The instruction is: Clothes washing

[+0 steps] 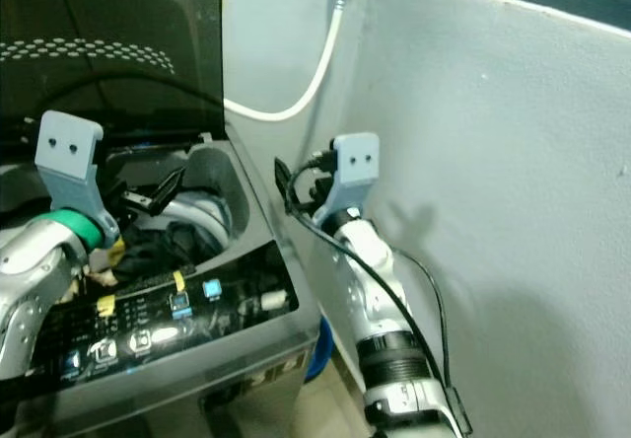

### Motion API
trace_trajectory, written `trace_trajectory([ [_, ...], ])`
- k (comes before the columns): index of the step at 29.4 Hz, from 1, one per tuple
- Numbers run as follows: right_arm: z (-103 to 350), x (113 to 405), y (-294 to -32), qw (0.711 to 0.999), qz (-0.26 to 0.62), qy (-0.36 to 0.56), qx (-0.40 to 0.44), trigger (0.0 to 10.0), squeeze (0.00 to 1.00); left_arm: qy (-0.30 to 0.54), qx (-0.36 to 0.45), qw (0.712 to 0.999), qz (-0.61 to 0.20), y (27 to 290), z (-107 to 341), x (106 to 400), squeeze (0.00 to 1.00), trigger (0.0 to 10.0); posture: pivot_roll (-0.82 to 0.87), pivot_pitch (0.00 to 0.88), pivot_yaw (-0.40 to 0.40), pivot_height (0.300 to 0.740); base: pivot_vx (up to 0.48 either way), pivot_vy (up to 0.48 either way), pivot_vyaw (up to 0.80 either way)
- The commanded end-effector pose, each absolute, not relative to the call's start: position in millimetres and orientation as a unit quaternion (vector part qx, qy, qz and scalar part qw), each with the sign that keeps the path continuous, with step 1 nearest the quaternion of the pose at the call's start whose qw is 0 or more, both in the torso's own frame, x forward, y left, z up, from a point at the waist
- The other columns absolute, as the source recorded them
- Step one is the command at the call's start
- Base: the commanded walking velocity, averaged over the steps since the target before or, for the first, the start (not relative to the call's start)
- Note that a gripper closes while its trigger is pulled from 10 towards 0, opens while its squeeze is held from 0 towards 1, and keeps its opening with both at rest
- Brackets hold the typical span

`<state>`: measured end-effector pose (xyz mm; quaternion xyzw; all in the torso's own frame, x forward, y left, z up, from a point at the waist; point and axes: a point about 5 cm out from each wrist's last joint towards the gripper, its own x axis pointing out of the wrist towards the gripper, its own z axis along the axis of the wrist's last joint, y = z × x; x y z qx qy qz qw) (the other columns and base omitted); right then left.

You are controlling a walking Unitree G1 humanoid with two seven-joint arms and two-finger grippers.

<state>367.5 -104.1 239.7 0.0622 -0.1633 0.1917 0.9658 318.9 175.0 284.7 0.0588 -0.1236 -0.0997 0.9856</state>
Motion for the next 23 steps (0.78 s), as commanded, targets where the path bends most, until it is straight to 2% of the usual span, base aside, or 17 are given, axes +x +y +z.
trace_trajectory([
  [1,237,364,-109,0.966,0.191,-0.157,0.069,10.0,0.0,-0.117,0.065,0.986,-0.095,174,282,316,0.0,10.0,0.03,0.0,-0.044,0.74,0.0,0.0,0.0],
  [11,238,356,-107,0.963,0.198,-0.168,0.074,10.0,0.0,-0.118,0.081,0.987,-0.076,174,274,307,0.0,10.0,0.03,0.0,-0.066,0.74,0.0,0.0,0.0],
  [12,235,357,-105,0.962,0.193,-0.163,0.108,10.0,0.0,-0.112,0.084,0.988,-0.06,175,265,303,0.0,10.0,0.06,0.0,-0.095,0.74,0.0,0.0,0.0],
  [15,235,357,-105,0.962,0.193,-0.163,0.108,10.0,0.0,-0.112,0.084,0.988,-0.06,175,265,303,0.0,10.0,0.06,0.0,-0.095,0.74,0.0,0.0,0.0],
  [17,231,357,-102,0.961,0.191,-0.156,0.125,10.0,0.0,-0.106,0.082,0.99,-0.048,177,260,301,0.0,10.0,0.08,0.0,-0.079,0.74,0.0,0.0,0.0],
  [18,224,356,-93,0.961,0.188,-0.149,0.14,10.0,0.0,-0.105,0.076,0.991,-0.037,182,259,304,0.0,10.0,0.11,0.0,0.001,0.74,0.0,0.0,0.0],
  [19,218,353,-86,0.961,0.188,-0.145,0.143,10.0,0.0,-0.101,0.076,0.991,-0.032,186,258,308,0.0,10.0,0.12,0.0,0.026,0.74,0.0,0.0,0.0],
  [21,218,353,-86,0.961,0.188,-0.145,0.143,10.0,0.0,-0.101,0.076,0.991,-0.032,186,258,308,0.0,10.0,0.12,0.0,0.026,0.74,0.0,0.0,0.0],
  [23,208,348,-74,0.962,0.191,-0.141,0.134,10.0,0.0,-0.091,0.087,0.992,-0.026,193,255,312,0.0,10.0,0.14,0.0,0.069,0.74,0.0,0.0,0.0],
])
